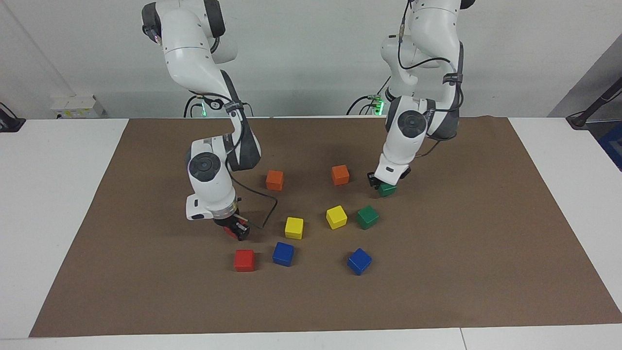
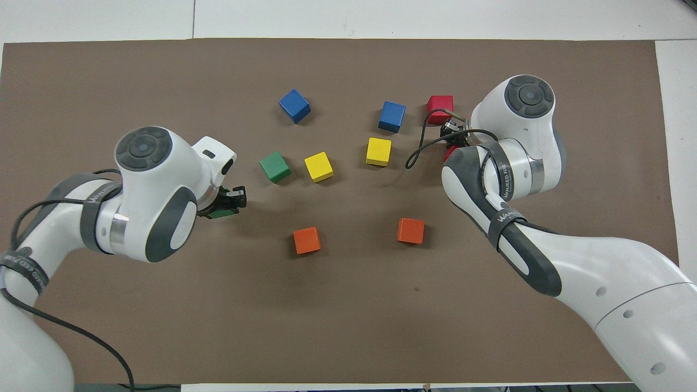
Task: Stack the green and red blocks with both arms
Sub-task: 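Place the cubes near the table edges with the left and right grippers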
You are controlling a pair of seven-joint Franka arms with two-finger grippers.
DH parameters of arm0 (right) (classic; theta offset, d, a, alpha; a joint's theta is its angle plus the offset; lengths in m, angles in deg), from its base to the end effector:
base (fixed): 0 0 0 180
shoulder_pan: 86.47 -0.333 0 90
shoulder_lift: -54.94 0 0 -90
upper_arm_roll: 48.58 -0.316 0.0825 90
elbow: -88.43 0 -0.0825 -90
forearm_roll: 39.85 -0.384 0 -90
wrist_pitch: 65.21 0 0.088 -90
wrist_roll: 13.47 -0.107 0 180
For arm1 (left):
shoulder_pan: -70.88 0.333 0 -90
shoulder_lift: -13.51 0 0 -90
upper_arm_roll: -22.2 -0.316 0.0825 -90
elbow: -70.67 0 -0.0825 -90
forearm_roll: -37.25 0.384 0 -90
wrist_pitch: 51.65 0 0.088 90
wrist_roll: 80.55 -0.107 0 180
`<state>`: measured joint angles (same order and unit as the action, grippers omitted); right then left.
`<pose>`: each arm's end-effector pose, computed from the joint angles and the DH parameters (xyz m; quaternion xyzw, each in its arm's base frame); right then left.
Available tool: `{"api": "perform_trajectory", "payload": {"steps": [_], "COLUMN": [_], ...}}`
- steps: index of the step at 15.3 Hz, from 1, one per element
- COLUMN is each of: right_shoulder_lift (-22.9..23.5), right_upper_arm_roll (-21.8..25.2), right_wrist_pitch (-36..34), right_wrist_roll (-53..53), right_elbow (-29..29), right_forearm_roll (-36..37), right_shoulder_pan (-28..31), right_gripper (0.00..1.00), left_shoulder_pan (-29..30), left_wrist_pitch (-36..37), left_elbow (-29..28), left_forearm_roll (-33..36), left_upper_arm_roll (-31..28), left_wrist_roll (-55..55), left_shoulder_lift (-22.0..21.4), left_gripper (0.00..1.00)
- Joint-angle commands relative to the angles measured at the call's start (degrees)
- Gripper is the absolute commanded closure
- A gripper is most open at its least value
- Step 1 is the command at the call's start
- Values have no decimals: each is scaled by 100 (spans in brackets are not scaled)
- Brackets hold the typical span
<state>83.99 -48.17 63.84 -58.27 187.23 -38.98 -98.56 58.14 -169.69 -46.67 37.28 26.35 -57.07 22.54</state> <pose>0.6557 0.1356 0.2936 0.9599 -0.2800 0.0129 0.0018 0.5368 -0.1622 0.3525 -0.9957 -0.0572 0.0699 0.0199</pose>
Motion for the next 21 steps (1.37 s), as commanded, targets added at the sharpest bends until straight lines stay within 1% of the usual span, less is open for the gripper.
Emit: {"api": "perform_trajectory", "payload": {"steps": [1, 2, 3, 4, 5, 7, 8, 10, 13, 16, 18, 19, 20, 21], "right_shoulder_lift": [-476, -687, -951, -1179, -1312, -1349, -1392, -1340, -1103, -875, -839, -830, -830, -830], "right_upper_arm_roll": [-42, -33, -33, -33, -33, -42, -42, -42, -42, -42, -42, -42, -42, -42], "right_wrist_pitch": [-405, -528, -547, -443, -328, -56, 119, 497, 657, 1122, 1245, 1255, 1255, 1281], "right_wrist_roll": [1213, 1863, 2548, 3181, 3649, 4388, 4566, 4550, 4523, 4568, 4532, 4515, 4515, 4515], "right_elbow": [103, 217, 461, 786, 989, 1184, 1306, 1465, 1466, 1518, 1554, 1554, 1554, 1545], "right_forearm_roll": [19, 19, 19, 19, 19, 11, 10, -42, -60, -60, -60, -60, -60, -60], "right_shoulder_pan": [321, 426, 619, 829, 1058, 1524, 1630, 1806, 1982, 2009, 1992, 1983, 1983, 1957], "right_gripper": [100, 100, 100, 100, 100, 100, 100, 100, 100, 100, 100, 100, 75, 1], "left_shoulder_pan": [839, 1182, 1490, 1676, 1809, 1854, 1863, 1924, 1951, 1942, 1942, 1933, 1916, 1924], "left_wrist_pitch": [168, 107, -77, -287, -490, -702, -816, -887, -1027, -1072, -1211, -1325, -1353, -1318], "left_elbow": [62, 62, 62, 45, 18, 27, -17, -43, -122, -201, -350, -421, -474, -465], "left_forearm_roll": [-47, -47, -47, -47, -38, -38, -38, -38, -38, -38, -38, -38, -38, -38], "left_upper_arm_roll": [16, 16, 16, 16, 16, 16, 16, 16, 16, 16, 16, 16, 16, 16], "left_wrist_roll": [-1393, -2016, -2510, -2767, -2822, -2831, -2849, -2945, -2954, -2963, -2972, -2972, -2972, -2955], "left_shoulder_lift": [-42, -25, 10, 46, 124, 326, 379, 441, 468, 468, 450, 442, 441, 433], "left_gripper": [100, 100, 100, 100, 100, 100, 100, 100, 100, 100, 87, 77, 65, 44]}}
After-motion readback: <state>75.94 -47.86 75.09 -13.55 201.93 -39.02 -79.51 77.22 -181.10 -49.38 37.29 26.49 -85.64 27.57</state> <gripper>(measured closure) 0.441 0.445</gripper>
